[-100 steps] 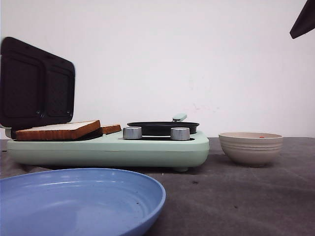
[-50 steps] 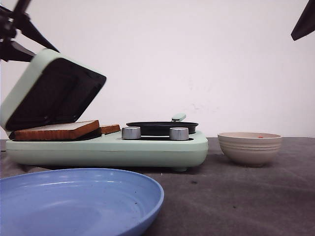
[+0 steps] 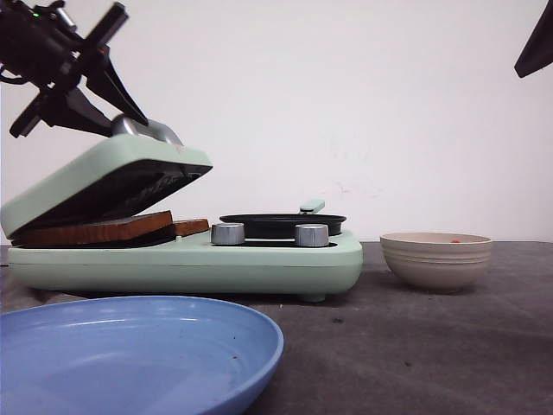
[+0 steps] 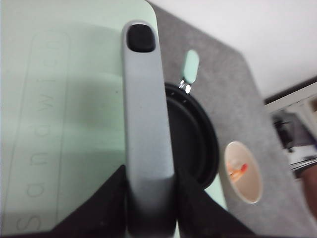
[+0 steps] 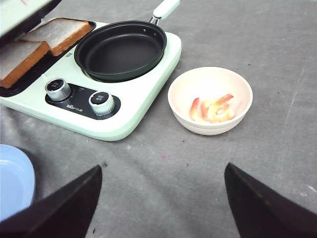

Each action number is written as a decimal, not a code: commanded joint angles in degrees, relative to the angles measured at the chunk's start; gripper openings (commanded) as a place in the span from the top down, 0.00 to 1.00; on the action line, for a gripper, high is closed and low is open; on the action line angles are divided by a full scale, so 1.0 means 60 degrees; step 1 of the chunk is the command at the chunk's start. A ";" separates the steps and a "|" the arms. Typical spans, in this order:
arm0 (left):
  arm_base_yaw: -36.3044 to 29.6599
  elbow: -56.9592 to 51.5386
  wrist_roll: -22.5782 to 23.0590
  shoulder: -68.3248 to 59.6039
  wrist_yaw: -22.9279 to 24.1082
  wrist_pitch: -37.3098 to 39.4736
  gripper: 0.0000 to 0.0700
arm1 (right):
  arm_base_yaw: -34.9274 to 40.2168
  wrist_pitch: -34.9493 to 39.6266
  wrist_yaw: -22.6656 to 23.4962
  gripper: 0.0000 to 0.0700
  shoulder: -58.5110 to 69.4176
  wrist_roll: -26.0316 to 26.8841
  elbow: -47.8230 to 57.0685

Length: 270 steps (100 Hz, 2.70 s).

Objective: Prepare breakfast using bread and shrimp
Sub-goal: 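Swing the press lid down over the bread with the left gripper, then open the left gripper and lift it off the lid handle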

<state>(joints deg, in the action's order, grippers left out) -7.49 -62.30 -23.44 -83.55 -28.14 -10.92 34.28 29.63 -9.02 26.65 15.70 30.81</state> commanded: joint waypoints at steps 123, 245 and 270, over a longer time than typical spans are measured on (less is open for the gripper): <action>-0.0794 0.0000 0.1785 -0.1158 0.1971 -0.1319 0.46 | 0.0069 0.0157 0.0102 0.32 0.0033 0.0313 0.0033; -0.0790 -0.3144 0.2535 0.2346 0.1523 -0.2725 0.27 | 0.0069 0.0433 0.0102 0.32 0.0029 0.0317 0.0033; -0.0790 -0.2736 0.3370 0.3741 0.1938 -0.3490 0.39 | 0.0069 0.0430 0.0102 0.32 0.0029 0.0321 0.0044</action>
<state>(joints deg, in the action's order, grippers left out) -12.12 -79.22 -5.74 -61.98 -16.73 -32.12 34.28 32.56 -8.56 26.65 16.97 30.81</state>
